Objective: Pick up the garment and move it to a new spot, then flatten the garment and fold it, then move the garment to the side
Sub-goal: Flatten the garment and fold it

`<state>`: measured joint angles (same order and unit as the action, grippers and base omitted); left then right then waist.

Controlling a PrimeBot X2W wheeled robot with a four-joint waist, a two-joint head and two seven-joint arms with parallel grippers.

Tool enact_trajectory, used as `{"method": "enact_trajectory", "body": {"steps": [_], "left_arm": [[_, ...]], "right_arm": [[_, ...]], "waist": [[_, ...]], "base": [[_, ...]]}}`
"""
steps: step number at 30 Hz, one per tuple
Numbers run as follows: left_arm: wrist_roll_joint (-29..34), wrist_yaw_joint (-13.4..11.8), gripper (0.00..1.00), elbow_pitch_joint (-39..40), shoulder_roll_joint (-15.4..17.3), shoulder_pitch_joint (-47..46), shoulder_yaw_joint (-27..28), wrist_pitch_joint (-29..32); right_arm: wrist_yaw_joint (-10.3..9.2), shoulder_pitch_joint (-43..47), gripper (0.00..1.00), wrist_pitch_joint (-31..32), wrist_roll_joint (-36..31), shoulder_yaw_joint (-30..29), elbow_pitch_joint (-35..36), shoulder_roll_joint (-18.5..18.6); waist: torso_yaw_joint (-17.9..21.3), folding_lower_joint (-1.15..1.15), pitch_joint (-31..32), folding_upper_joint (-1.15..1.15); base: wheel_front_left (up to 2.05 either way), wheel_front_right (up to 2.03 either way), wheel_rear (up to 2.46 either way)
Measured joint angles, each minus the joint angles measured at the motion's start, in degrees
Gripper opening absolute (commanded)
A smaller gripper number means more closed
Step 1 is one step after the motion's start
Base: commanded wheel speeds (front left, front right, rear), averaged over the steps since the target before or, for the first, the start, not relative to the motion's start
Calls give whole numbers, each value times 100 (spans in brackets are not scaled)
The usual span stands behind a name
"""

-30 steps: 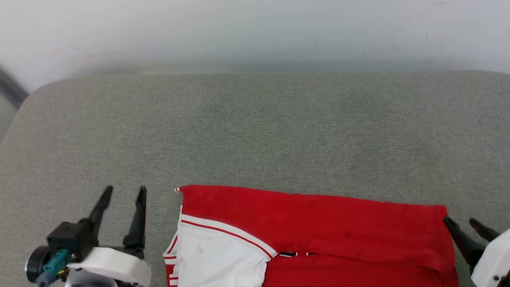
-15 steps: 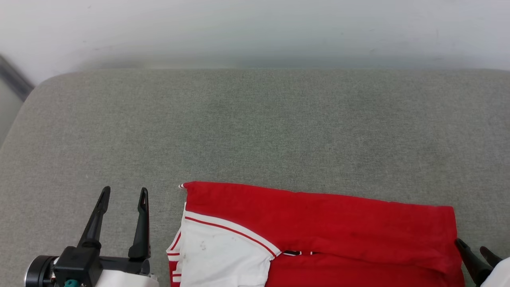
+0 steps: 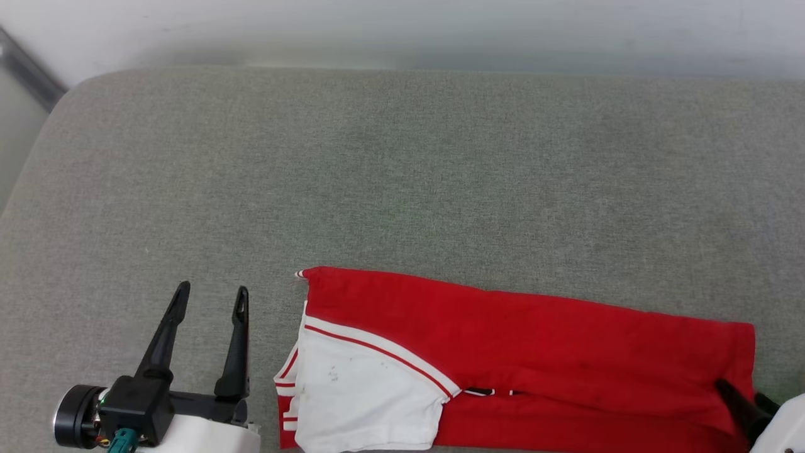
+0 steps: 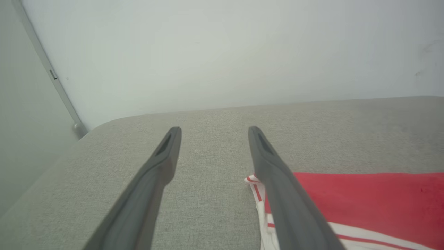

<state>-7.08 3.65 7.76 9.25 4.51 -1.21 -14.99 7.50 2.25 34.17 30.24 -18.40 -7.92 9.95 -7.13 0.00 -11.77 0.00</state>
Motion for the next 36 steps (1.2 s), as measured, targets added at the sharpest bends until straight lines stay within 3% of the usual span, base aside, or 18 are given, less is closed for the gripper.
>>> {"method": "enact_trajectory", "body": {"steps": [17,18,19,20,29,36], "left_arm": [[245,279,100,-125,-191,-57,209,-1],[271,291,100,-125,-192,-46,211,-1],[290,292,100,-124,-193,-32,214,0],[290,293,100,-124,-197,-17,231,-1],[341,326,100,-111,-212,80,322,-1],[383,341,100,-103,-200,87,336,-1]], "right_arm": [[-52,-184,100,-115,633,946,-297,73],[-52,-195,47,-147,637,987,-324,71],[-52,-197,47,-198,635,1029,-350,73],[-51,-196,0,-259,633,1069,-377,75],[5,-186,0,-809,643,1154,-563,88],[5,-184,0,-1077,358,571,-767,445]], "waist": [[-55,0,28,0],[-47,0,48,0],[-39,0,69,0],[-28,0,93,0],[121,0,277,0],[230,0,293,0]], "base": [[0,0,0],[0,0,0],[0,0,0],[0,0,0],[0,0,0],[0,0,0]]}}
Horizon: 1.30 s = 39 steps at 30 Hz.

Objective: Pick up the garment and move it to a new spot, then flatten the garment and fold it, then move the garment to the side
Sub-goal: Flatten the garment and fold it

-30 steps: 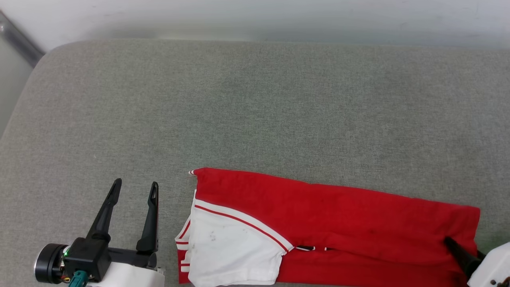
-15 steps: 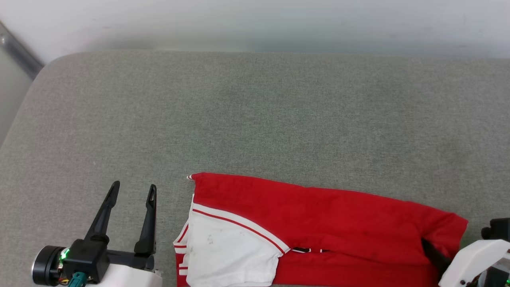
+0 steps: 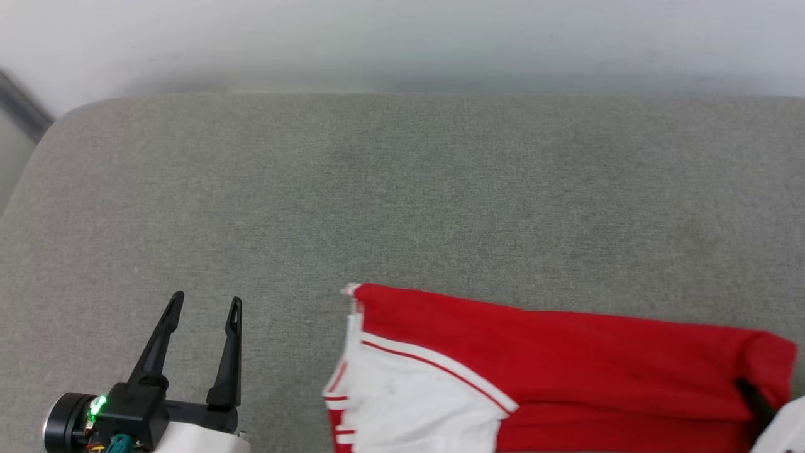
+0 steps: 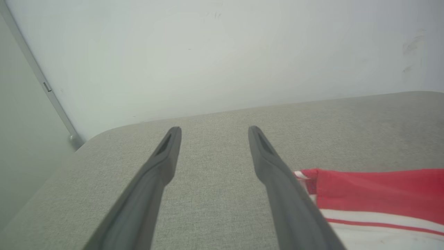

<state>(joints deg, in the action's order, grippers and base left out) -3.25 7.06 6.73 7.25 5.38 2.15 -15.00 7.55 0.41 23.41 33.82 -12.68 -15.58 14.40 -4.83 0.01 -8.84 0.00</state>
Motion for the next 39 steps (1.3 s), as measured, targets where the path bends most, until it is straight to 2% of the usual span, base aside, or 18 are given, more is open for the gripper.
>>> {"method": "enact_trajectory", "body": {"steps": [3,8,12,16,22,29,32,33,39], "left_arm": [[8,1,100,-3,18,0,18,0],[53,10,100,-46,27,20,13,-1],[57,10,100,-48,20,75,29,-5],[57,11,100,-47,2,139,35,-5],[59,20,100,-62,-36,146,11,-7],[68,26,100,-77,-76,190,-3,-7],[75,27,100,-94,-88,192,-24,-7],[75,27,100,-103,-108,192,-43,-7],[74,29,100,-126,-133,189,-65,-7]], "right_arm": [[-1,-69,0,-74,-199,-310,-110,171],[-3,-163,0,35,-256,-448,-126,175],[-4,-102,0,183,-226,-354,202,145],[-5,50,0,469,-83,-207,669,-79],[-7,325,0,1084,-124,145,1456,-608],[-7,466,0,1568,-110,756,2220,-1016],[-7,462,0,1705,19,1080,2381,-1110],[-7,428,0,1730,365,1383,2434,-1135],[-7,190,0,1341,933,2024,2098,-1144]], "waist": [[48,0,14,0],[112,0,127,0],[155,0,234,0],[191,0,313,0],[179,0,388,0],[102,0,448,0],[57,0,462,0],[10,0,470,0],[-104,0,452,0]], "base": [[0,0,0],[0,0,0],[0,0,0],[0,0,0],[0,0,0],[0,0,0],[0,0,0],[0,0,0],[0,0,0]]}}
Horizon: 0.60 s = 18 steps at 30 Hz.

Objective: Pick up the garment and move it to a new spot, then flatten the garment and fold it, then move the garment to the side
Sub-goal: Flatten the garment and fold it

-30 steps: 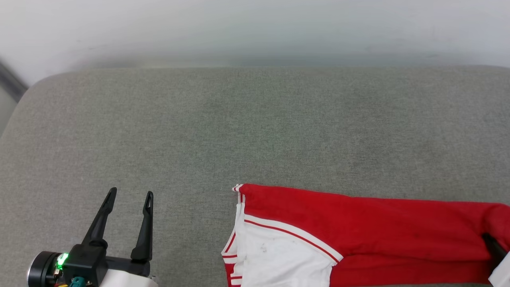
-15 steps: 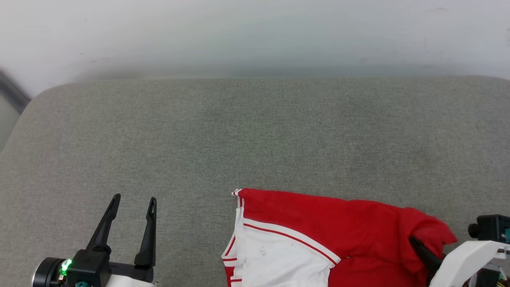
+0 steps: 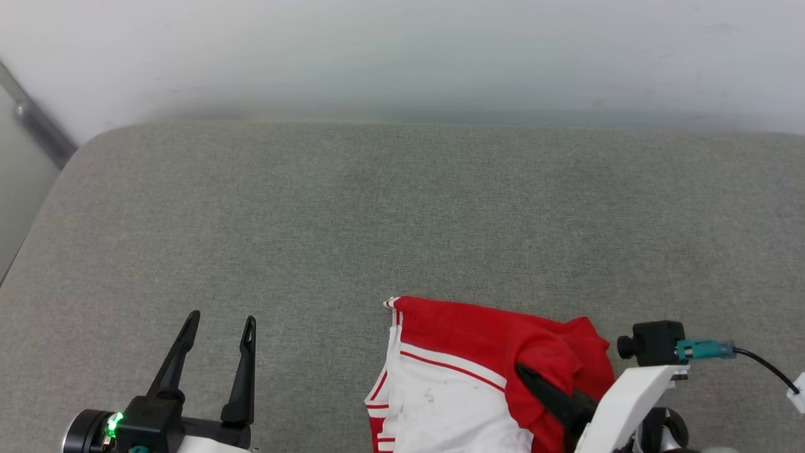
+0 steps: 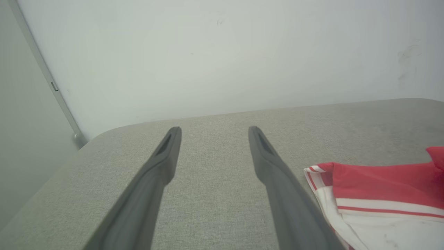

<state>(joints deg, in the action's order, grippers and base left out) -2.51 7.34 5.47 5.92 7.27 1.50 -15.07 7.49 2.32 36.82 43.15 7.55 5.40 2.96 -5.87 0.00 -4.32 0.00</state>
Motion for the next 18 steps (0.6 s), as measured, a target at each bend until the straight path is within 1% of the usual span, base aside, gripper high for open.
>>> {"method": "enact_trajectory", "body": {"steps": [7,16,17,18], "left_arm": [[-1,1,100,-19,-18,-25,-21,0],[-16,5,100,-88,-35,-98,-84,0],[-16,5,100,-98,-36,-107,-91,0],[-16,5,100,-108,-34,-111,-98,0]], "right_arm": [[0,-464,0,-510,442,683,-732,-4],[0,-1225,0,-1112,697,1295,-1917,-5],[0,-1311,34,-1158,745,1340,-2061,-5],[0,-1386,100,-1179,777,1415,-2184,-4]], "waist": [[-129,0,-74,0],[-303,0,-198,0],[-321,0,-203,0],[-337,0,-204,0]], "base": [[0,0,0],[0,0,0],[0,0,0],[0,0,0]]}}
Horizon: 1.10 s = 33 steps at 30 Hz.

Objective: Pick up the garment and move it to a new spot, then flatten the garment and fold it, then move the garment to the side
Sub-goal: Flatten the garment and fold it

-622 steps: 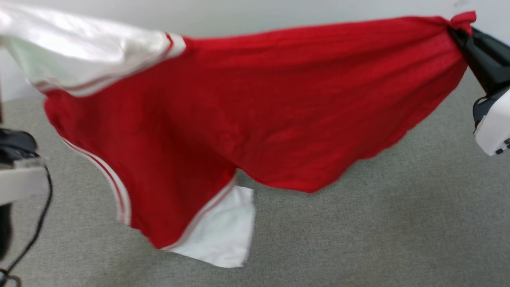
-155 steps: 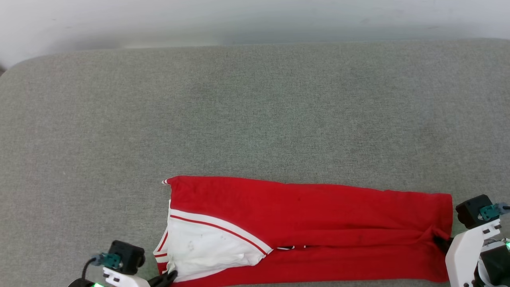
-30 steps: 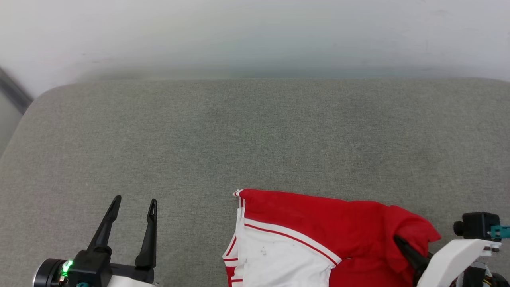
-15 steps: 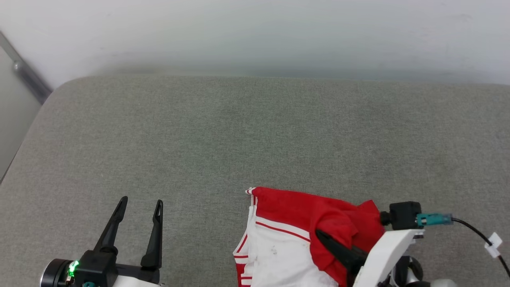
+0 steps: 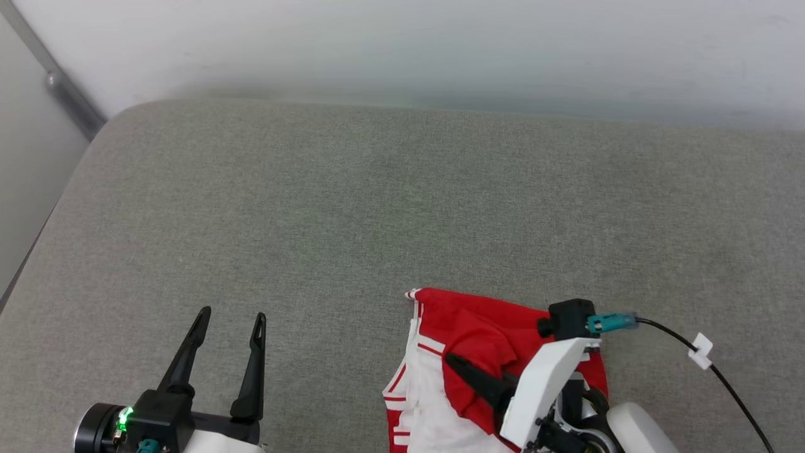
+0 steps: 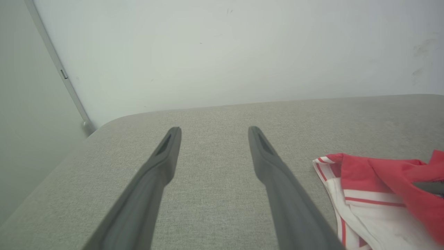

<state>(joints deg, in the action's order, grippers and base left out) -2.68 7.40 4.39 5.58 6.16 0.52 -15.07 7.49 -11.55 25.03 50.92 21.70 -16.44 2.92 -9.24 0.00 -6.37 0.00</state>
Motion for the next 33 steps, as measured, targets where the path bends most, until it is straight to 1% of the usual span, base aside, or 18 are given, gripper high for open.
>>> {"method": "enact_trajectory", "body": {"steps": [4,9,12,15,16,18,20,22,23,26,28,31,33], "left_arm": [[-1,0,100,-20,9,-1,-5,0],[-7,0,100,-42,27,5,22,0],[-1,0,100,-44,29,13,32,0],[0,0,100,-41,32,39,35,0],[0,1,100,-35,34,39,48,0],[0,1,100,-21,34,38,59,0],[0,0,100,3,29,37,63,0],[-1,0,100,20,23,30,74,0],[-1,0,100,24,19,29,78,0],[-2,0,100,35,9,12,85,0],[-3,0,100,43,4,-4,91,0],[-3,0,100,49,-5,-8,91,0],[-16,0,100,51,-13,-18,92,0]], "right_arm": [[0,-209,100,-83,180,382,-178,-4],[0,-332,100,-160,533,748,-65,-4],[0,-422,100,-181,471,834,21,-7],[0,-530,100,-190,-25,542,79,-5],[0,-648,100,-212,-998,172,211,-5],[0,-697,100,-259,-1684,-85,402,70],[1,-707,100,-344,-2323,-259,619,283],[1,-714,100,-501,-2932,-511,797,580],[1,-712,100,-608,-3156,-656,873,693],[1,-671,100,-946,-3633,-1085,1077,921],[2,-612,100,-1220,-3832,-1327,1183,1049],[1,-391,100,-1594,-3875,-1724,1281,1113],[1,-192,100,-1855,-3985,-1826,1384,1236]], "waist": [[-34,-1,27,0],[1,-1,93,0],[61,-1,132,0],[174,-1,181,0],[275,-1,207,0],[340,-1,215,0],[403,-1,210,0],[464,-1,192,0],[492,0,183,0],[575,-1,160,0],[627,-1,147,0],[686,-1,145,0],[711,-1,149,0]], "base": [[0,0,0],[0,0,0],[0,0,0],[0,0,0],[0,0,0],[0,0,0],[0,0,0],[0,0,0],[0,0,0],[0,0,0],[0,0,0],[0,0,0],[0,0,0]]}}
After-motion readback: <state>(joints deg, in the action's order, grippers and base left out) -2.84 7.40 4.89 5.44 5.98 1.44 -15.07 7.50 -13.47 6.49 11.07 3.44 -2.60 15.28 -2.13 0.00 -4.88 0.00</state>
